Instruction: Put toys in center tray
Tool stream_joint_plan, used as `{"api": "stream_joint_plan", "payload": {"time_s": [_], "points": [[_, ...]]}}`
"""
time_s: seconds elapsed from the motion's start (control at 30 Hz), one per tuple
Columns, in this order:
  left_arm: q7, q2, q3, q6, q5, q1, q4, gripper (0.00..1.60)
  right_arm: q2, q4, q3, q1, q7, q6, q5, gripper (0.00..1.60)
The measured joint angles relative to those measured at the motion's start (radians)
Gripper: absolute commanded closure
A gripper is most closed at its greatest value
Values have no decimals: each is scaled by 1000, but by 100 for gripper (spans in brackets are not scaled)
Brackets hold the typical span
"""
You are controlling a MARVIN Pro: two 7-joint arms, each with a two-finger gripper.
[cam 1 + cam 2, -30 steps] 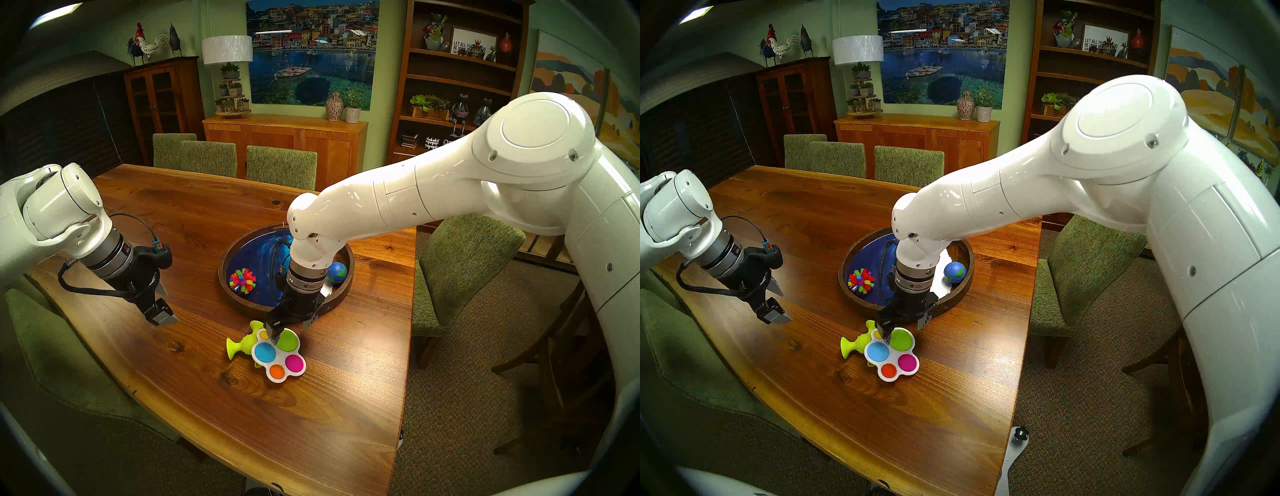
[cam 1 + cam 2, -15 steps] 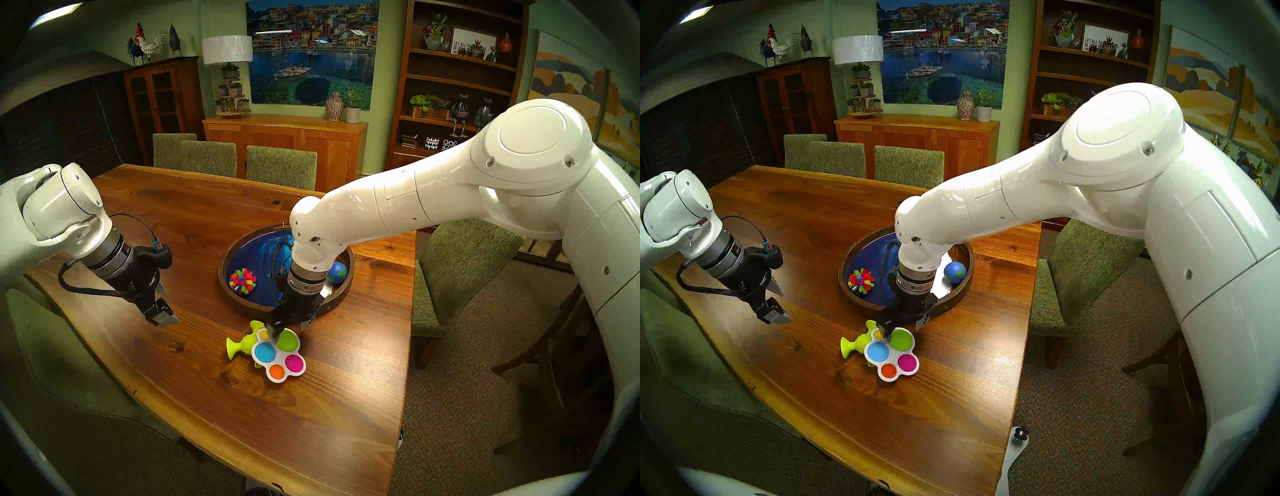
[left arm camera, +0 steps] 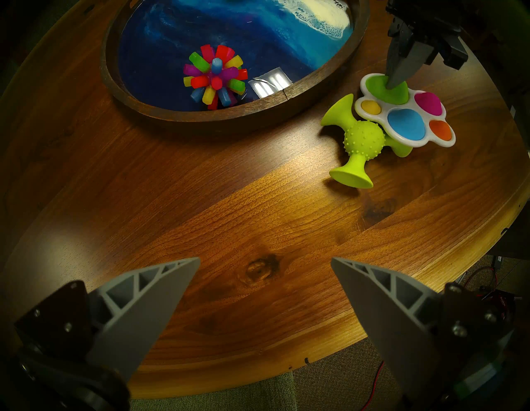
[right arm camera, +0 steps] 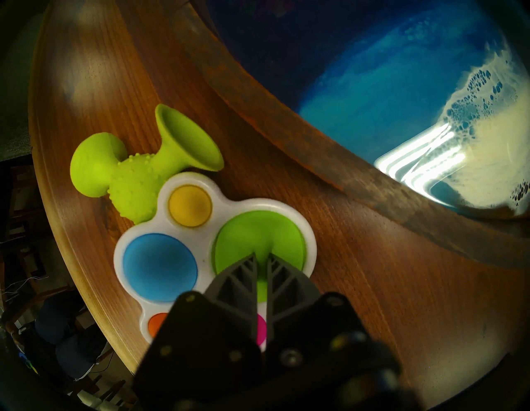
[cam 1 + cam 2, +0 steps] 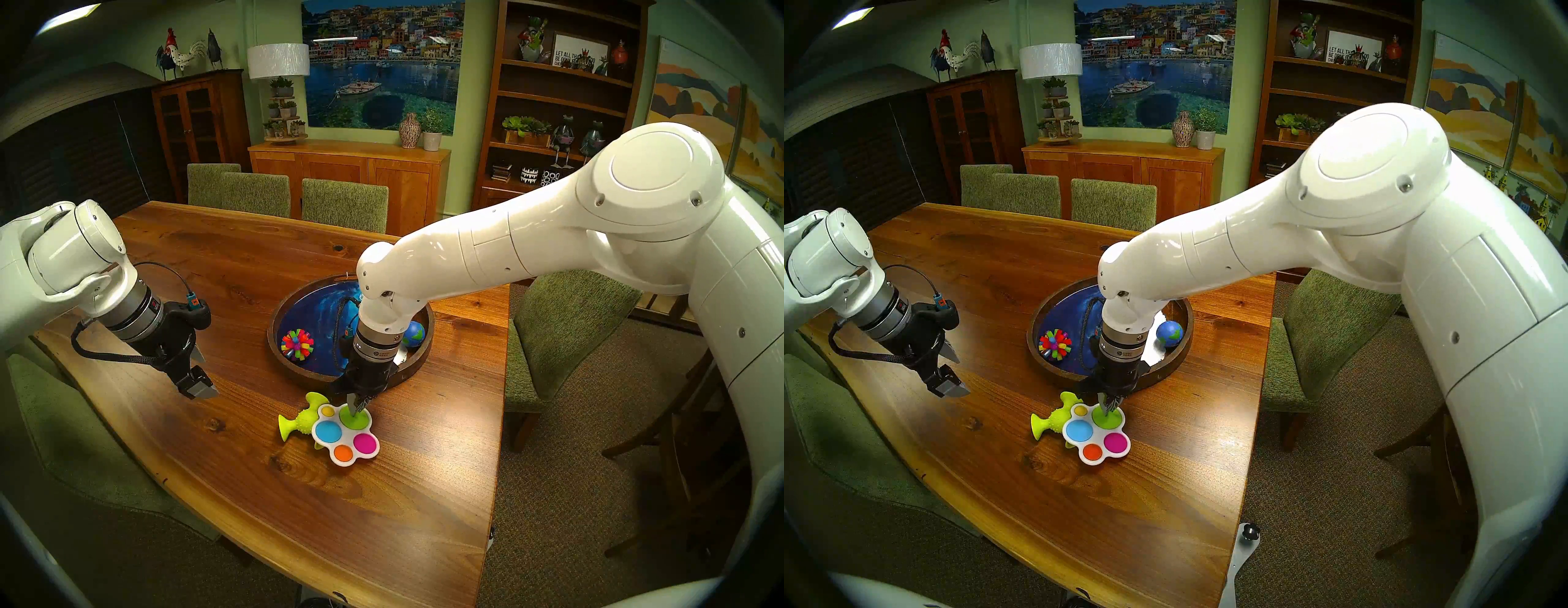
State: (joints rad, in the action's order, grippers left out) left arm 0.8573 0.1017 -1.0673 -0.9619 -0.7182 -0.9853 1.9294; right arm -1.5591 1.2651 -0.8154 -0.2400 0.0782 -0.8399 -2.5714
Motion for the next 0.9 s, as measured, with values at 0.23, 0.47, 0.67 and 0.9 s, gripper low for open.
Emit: {"api": "stream_joint_plan", "payload": {"time_s": [0.23,0.47,0.67,0.9], "points": [[0,0,0,0,0,0,0,0,40,76,28,-47,25,-10,-4,160],[0,0,-1,0,0,0,0,0,89,108,77,-93,64,-34,10,160],[0,0,-1,0,0,0,0,0,108,73,87,-135,88,-78,15,160],[0,0,-2,0,0,0,0,0,93,-26,86,-140,101,-106,20,160]]}}
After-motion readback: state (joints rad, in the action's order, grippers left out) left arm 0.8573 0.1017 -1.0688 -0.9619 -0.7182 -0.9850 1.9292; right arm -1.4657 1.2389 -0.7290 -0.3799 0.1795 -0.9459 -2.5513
